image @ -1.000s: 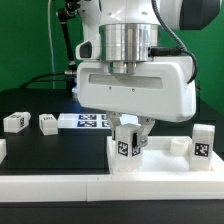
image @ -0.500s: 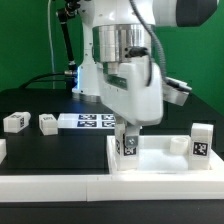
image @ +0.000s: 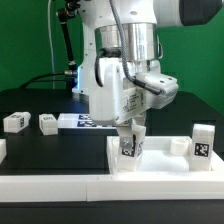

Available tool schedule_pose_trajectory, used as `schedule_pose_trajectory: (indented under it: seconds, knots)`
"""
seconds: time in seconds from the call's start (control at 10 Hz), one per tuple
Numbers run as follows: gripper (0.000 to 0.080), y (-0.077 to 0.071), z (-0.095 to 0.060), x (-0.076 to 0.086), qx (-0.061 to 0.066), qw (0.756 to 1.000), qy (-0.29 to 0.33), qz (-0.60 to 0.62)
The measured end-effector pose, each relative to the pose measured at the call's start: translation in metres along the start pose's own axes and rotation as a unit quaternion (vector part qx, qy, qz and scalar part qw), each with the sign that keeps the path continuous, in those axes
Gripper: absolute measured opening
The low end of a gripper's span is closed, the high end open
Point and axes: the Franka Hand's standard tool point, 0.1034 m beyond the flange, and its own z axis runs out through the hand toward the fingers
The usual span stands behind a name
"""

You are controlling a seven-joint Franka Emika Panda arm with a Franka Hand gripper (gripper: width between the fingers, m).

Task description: Assemble square table

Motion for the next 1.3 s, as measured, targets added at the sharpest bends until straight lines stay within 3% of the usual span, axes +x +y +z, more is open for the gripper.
schedule_pose_trajectory:
  seconds: [0.2, 0.5, 0.6, 0.7, 1.1, 1.3]
  knots:
    - [0.0287, -0.0010, 0.0000, 0.0011, 0.002, 0.997, -0.002, 0.071]
    - [0.0287, 0.0004, 0.0004, 0.0007, -0.002, 1.000, 0.001, 0.019]
    - [0.0467, 0.0038, 0.0010, -0.0019, -0.011, 0.999, 0.002, -0.047]
    - [0.0589, 0.0028, 0.0002, -0.0034, -0.012, 0.990, 0.001, -0.139]
    - [0.0647, 0.0021, 0.0001, -0.0024, -0.012, 0.957, 0.001, -0.289]
    - [0.0649, -0.0016, -0.0014, 0.0018, -0.017, 0.902, 0.008, -0.431]
